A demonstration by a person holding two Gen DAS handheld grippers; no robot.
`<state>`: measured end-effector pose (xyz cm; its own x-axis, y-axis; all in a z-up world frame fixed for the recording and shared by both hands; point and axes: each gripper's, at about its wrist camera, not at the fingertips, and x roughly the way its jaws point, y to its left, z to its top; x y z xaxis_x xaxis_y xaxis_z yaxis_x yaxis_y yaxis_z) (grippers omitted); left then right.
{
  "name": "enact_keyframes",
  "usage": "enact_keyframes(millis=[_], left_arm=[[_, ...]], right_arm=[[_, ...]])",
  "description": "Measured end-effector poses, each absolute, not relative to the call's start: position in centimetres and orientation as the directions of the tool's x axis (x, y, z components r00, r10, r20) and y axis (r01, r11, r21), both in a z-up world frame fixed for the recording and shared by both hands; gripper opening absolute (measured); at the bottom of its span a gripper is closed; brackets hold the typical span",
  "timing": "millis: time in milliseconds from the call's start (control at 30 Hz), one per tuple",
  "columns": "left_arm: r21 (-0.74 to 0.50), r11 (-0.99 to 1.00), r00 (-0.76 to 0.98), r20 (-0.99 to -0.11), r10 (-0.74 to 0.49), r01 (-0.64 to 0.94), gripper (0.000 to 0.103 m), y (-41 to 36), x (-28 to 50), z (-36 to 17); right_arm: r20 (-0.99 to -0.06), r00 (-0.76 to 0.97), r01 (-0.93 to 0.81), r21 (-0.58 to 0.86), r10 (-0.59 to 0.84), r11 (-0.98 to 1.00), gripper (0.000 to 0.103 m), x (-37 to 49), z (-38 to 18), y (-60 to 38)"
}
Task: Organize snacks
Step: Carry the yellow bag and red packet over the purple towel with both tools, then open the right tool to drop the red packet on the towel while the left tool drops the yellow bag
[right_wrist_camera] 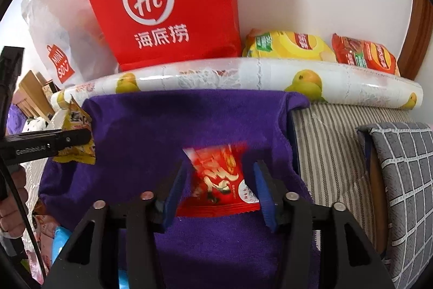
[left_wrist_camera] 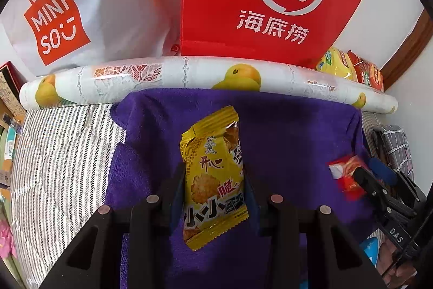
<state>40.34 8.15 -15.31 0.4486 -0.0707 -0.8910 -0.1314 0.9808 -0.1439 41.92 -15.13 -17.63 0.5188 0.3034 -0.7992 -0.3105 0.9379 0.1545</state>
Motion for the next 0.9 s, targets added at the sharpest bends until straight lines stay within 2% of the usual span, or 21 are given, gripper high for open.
enact_keyframes(millis=[433, 467, 533, 633, 900], left_arm=[[-0.142, 0.981, 0.433, -0.898, -0.073, -0.129, 0.039, 8.0, 40.4, -15.1], [-0.141, 0.982, 0.432, -0.899, -0.073, -0.128, 0.040, 8.0, 40.4, -15.1], [-0.147, 0.982, 0.443, -0.893, -0.079, -0.122, 0.051, 7.9, 40.2, -14.6], [-0.146, 0.983, 0.472, -0.878, -0.077, -0.111, 0.061, 7.7, 39.9, -13.7], [-0.169, 0.980, 0.512, -0.854, -0.093, -0.105, 0.061, 8.1, 39.1, -11.5]], right_arm=[[-0.772, 0.544, -0.302, 0.184, 0.328, 0.935, 0.060, 41.8, -16.9, -15.6], [-0.771, 0.546, -0.301, 0.187, 0.329, 0.935, 0.060, 41.8, -16.8, -15.6], [-0.769, 0.546, -0.303, 0.190, 0.334, 0.934, 0.060, 41.8, -16.8, -15.6], [-0.767, 0.547, -0.305, 0.188, 0.334, 0.933, 0.060, 41.7, -16.7, -15.5], [-0.740, 0.582, -0.292, 0.196, 0.336, 0.936, 0.060, 40.9, -15.2, -15.9]])
